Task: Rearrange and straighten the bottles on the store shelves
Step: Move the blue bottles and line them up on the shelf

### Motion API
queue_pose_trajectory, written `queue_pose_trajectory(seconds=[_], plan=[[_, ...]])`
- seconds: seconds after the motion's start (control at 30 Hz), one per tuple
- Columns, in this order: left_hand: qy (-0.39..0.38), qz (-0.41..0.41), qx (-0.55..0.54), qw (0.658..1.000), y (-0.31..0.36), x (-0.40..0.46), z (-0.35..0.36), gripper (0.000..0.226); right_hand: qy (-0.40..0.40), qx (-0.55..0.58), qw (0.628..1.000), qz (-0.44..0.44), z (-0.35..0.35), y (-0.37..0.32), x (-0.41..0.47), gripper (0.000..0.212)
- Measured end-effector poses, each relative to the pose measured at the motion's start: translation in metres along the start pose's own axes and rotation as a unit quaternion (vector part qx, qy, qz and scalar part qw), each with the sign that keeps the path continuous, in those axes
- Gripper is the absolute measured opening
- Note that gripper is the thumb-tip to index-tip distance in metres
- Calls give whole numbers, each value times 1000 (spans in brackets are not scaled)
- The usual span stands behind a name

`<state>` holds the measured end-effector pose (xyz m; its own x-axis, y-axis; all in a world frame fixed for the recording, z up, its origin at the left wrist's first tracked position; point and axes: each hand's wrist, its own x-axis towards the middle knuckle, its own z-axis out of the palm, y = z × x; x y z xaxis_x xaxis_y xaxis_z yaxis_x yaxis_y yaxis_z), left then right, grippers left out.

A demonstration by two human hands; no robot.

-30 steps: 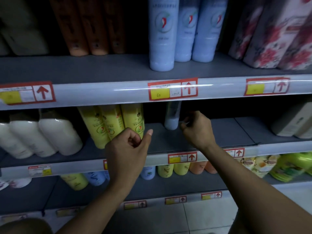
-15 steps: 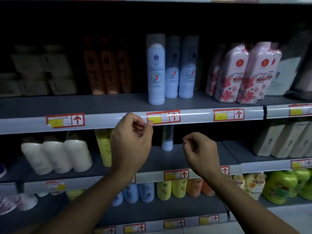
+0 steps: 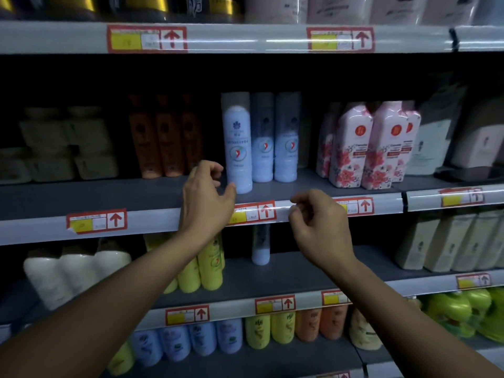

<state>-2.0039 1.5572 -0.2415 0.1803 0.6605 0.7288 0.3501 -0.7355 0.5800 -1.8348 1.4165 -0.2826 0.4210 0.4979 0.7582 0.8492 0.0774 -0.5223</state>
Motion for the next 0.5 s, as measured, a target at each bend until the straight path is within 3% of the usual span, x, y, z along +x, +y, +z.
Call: queue_pose_trajectory(seconds=[0.27,0.5], plan=[[-15,-33,-13,999,-8,37,26,57,6,-48,998,28,10,5,45,33],[11,-52,-34,998,-11,60,41,64,-15,-108,990,86,26,16,102,53]])
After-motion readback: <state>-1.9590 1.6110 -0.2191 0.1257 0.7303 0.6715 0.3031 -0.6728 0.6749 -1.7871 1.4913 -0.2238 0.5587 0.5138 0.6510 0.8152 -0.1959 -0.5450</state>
